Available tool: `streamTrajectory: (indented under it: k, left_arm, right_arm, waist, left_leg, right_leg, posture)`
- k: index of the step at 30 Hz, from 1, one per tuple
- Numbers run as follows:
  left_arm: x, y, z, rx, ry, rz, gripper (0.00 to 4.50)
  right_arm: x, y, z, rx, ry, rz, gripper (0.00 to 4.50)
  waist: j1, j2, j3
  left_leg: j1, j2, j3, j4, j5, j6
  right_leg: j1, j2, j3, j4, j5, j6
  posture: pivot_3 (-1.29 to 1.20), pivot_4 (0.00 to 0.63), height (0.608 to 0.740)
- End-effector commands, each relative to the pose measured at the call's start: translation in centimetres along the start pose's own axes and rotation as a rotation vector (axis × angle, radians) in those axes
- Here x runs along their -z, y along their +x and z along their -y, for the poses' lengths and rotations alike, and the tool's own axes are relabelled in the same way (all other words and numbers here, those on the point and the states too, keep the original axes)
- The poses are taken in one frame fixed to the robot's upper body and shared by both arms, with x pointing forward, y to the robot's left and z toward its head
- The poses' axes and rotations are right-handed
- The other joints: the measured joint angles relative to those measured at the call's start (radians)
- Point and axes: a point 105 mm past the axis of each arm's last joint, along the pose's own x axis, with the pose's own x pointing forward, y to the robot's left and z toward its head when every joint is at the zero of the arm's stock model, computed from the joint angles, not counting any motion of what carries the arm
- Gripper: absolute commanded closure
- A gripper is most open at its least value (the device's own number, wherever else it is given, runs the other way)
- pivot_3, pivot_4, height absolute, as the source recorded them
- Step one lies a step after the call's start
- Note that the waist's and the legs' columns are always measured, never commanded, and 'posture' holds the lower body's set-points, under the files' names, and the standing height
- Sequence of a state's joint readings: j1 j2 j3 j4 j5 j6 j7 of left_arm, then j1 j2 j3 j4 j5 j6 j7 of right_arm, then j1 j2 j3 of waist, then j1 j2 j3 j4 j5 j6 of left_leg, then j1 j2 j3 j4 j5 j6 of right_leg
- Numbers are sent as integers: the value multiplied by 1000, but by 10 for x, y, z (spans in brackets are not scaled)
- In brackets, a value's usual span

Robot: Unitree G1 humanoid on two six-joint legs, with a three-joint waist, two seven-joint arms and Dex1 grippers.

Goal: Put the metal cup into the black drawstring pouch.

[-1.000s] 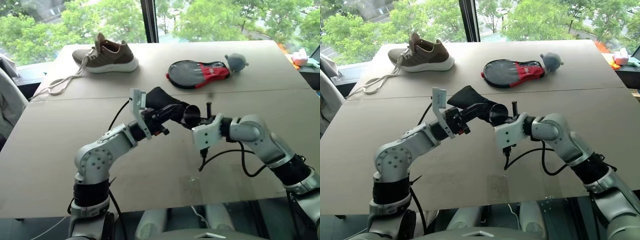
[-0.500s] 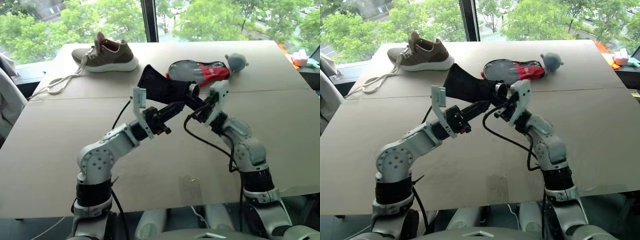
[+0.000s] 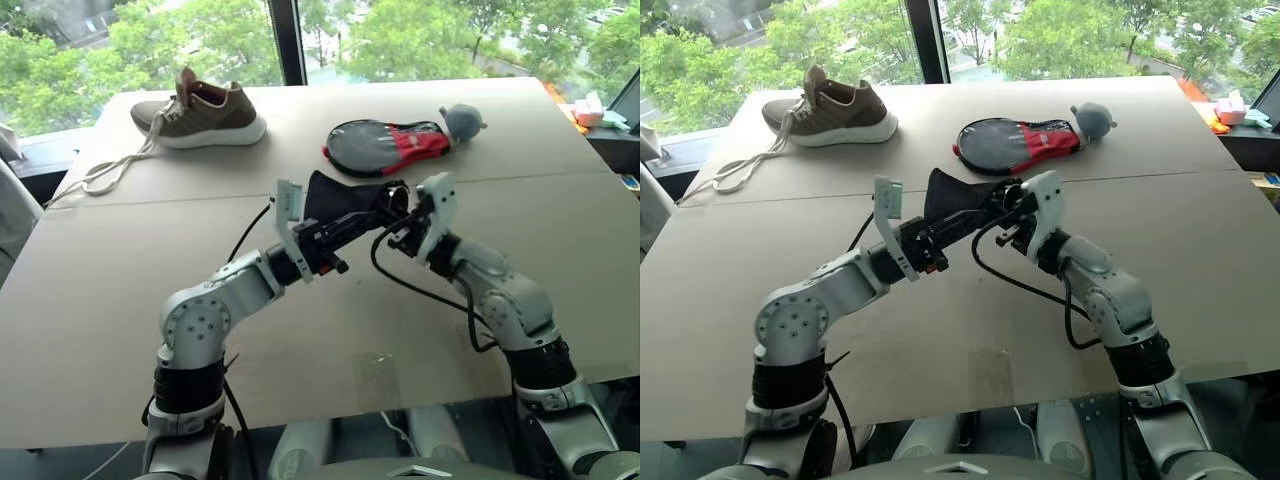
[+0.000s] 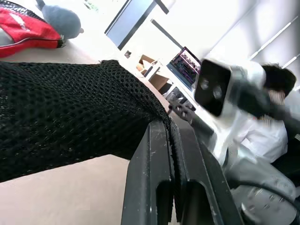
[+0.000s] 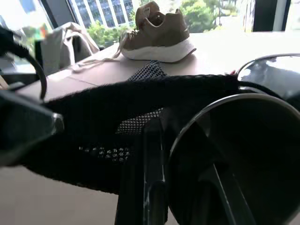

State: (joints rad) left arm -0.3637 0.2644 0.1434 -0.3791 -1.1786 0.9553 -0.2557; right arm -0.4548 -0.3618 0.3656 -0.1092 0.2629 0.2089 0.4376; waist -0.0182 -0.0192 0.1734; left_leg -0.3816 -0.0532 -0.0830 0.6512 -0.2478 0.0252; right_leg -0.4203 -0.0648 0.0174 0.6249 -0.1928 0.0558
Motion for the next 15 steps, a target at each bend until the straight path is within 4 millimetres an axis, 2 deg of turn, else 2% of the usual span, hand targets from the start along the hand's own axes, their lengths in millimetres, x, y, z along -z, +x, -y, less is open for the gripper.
streamTrajectory:
  k: [1, 4, 6, 7, 9, 12, 13, 14, 15]
  left_arm:
    - [-14, 3, 21, 104, 17, 41, 4500]
    - [-14, 5, 20, 100, 24, 36, 4500]
    - [-14, 7, 21, 107, 27, 32, 4500]
    - [-14, 8, 22, 110, 27, 29, 4500]
    - [-13, 8, 22, 112, 26, 26, 4500]
    - [-11, 7, 19, 105, 26, 23, 4500]
    - [-11, 7, 18, 100, 28, 23, 4500]
    - [-11, 6, 15, 84, 35, 24, 4500]
    - [-10, 6, 13, 72, 43, 23, 4500]
  right_arm:
    - [15, 4, -13, -118, -501, -24, 4478]
    - [29, 3, -24, -269, -907, -40, 4478]
    - [33, 5, -23, -294, -984, -47, 4478]
    - [32, 6, -21, -279, -964, -45, 4478]
    - [26, 10, -15, -209, -807, -30, 4478]
    - [20, 11, -16, -205, -644, -17, 4478]
    - [19, 10, -15, -200, -612, -20, 3792]
    - [16, 9, -15, -207, -583, -15, 3648]
    - [16, 6, -12, -203, -488, -42, 3195]
  waist:
    - [-1, 0, 0]
    - [1, 0, 0]
    - [5, -2, 0]
    - [5, -2, 0]
    - [5, -2, 0]
    - [5, -2, 0]
    - [6, -2, 0]
    - [7, -2, 0]
    - [9, -2, 0]
  left_leg:
    - [0, 2, 0, 0, 0, 0]
    - [0, 2, 1, 0, 0, -1]
    - [0, 2, 2, 1, 0, -1]
    - [0, 2, 1, 1, 0, -1]
    - [0, 2, 1, 1, 0, -1]
    - [-1, 3, 0, 1, 0, -1]
    - [-1, 2, 0, 1, 0, -1]
    - [-1, 2, 0, 1, 0, -1]
    - [-1, 2, 0, 1, 0, -1]
  right_leg:
    - [0, 0, 0, 0, 0, 0]
    - [0, 0, 1, 0, 0, 0]
    - [0, 0, 2, 0, 0, 0]
    - [0, 0, 2, 0, 0, 0]
    - [0, 0, 2, 0, 0, 0]
    - [0, 0, 2, -1, 0, -1]
    - [0, 0, 2, -1, 0, -1]
    - [0, 0, 2, -1, 0, -1]
    - [0, 0, 2, -1, 0, -1]
  posture:
    - [0, 150, 736]
    - [0, 150, 736]
    - [0, 150, 736]
    - [0, 150, 736]
    - [0, 150, 736]
    - [0, 150, 736]
    - [0, 150, 736]
    - [0, 150, 736]
    - [0, 150, 736]
